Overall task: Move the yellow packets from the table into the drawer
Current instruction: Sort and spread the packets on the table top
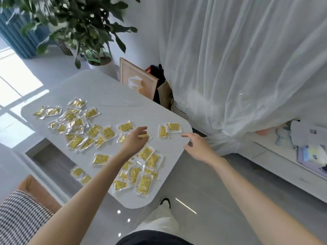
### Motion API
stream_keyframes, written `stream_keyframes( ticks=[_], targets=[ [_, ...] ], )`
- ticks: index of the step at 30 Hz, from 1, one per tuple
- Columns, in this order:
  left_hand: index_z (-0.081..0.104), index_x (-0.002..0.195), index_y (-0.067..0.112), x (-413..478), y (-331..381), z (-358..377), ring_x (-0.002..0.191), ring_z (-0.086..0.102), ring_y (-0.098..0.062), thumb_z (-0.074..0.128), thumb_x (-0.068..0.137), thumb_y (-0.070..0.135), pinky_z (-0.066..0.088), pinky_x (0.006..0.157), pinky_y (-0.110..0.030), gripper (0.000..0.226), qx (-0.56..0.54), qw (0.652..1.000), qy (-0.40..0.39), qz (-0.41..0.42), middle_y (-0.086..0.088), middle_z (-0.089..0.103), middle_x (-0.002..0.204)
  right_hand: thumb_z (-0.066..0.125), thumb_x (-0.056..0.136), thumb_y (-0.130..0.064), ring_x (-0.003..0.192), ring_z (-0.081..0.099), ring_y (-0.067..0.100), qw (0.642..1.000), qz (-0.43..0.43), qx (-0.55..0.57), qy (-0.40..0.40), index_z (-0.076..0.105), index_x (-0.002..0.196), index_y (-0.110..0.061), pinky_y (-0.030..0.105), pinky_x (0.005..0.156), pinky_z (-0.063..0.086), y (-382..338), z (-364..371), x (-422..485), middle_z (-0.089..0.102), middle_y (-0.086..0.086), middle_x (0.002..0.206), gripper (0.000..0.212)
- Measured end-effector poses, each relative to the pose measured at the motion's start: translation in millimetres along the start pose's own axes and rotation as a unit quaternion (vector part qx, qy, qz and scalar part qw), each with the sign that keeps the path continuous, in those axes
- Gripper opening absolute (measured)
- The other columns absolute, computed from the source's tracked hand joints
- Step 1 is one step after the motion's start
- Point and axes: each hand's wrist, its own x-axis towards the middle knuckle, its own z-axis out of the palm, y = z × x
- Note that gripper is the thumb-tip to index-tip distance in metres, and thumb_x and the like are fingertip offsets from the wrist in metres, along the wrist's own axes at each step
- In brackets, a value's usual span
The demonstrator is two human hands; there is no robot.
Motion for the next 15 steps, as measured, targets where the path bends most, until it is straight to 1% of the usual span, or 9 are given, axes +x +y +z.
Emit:
stream_keyframes(
  ticks=[4,7,8,10,11,13,15],
  targets=[
    [0.048,0.136,0.019,47.9,8.9,24.1,0.108,0.058,-0.018,0.052,0.091,0.012,0.046,0.085,-0.028,0.045,-0.018,0.999,0.003,-0.051,-0.002,0.058,0.128,0.048,0.093,-0.019,0.115,0.050,0.018,0.999,-0.010,-0.027,-0.044,0.045,0.136,-0.026,0.036,0.096,0.043,25.1,-15.9,44.7,0.045,-0.002,0.141,0.044],
    [0.050,0.133,0.019,77.0,13.5,41.7,0.103,0.057,-0.016,0.053,0.090,0.010,0.047,0.081,-0.026,0.043,-0.044,0.995,0.002,-0.086,-0.003,0.060,0.125,0.047,0.093,-0.017,0.106,0.052,0.017,0.997,-0.013,-0.025,-0.075,0.045,0.137,-0.024,0.033,0.092,0.044,36.8,-22.9,79.3,0.045,0.000,0.140,0.045],
    [0.051,0.132,0.020,85.9,14.3,47.3,0.102,0.057,-0.015,0.053,0.090,0.011,0.049,0.079,-0.026,0.043,-0.047,0.994,0.007,-0.094,-0.003,0.060,0.124,0.046,0.092,-0.017,0.107,0.052,0.018,0.996,-0.015,-0.021,-0.085,0.045,0.138,-0.024,0.032,0.092,0.043,40.5,-24.3,91.9,0.044,0.001,0.141,0.046],
    [0.052,0.131,0.020,100.5,15.0,58.2,0.102,0.058,-0.013,0.053,0.090,0.012,0.050,0.078,-0.024,0.042,-0.038,0.993,0.016,-0.109,-0.001,0.062,0.121,0.047,0.092,-0.015,0.116,0.049,0.018,0.994,-0.022,-0.014,-0.103,0.044,0.139,-0.021,0.031,0.095,0.041,47.0,-27.5,116.4,0.042,0.001,0.144,0.047],
    [0.052,0.131,0.020,109.2,15.5,64.8,0.103,0.058,-0.014,0.053,0.090,0.012,0.050,0.081,-0.026,0.042,-0.040,0.992,0.023,-0.121,-0.001,0.062,0.121,0.047,0.092,-0.015,0.123,0.046,0.019,0.993,-0.025,-0.014,-0.115,0.044,0.139,-0.020,0.030,0.097,0.039,52.2,-29.5,131.7,0.041,0.001,0.145,0.047],
    [0.051,0.131,0.019,123.5,16.2,78.9,0.104,0.058,-0.015,0.051,0.091,0.011,0.049,0.087,-0.030,0.041,-0.057,0.987,0.033,-0.144,-0.001,0.061,0.121,0.048,0.093,-0.014,0.128,0.043,0.020,0.990,-0.034,-0.028,-0.135,0.043,0.139,-0.021,0.029,0.098,0.037,64.4,-32.5,162.1,0.040,0.001,0.145,0.047],
    [0.050,0.132,0.017,131.1,17.8,89.8,0.103,0.057,-0.016,0.049,0.092,0.010,0.048,0.086,-0.029,0.041,-0.059,0.985,0.032,-0.157,-0.002,0.060,0.121,0.048,0.092,-0.013,0.129,0.042,0.021,0.988,-0.036,-0.034,-0.144,0.044,0.138,-0.021,0.028,0.099,0.036,73.9,-35.8,184.9,0.041,0.002,0.145,0.047]
  ],
)
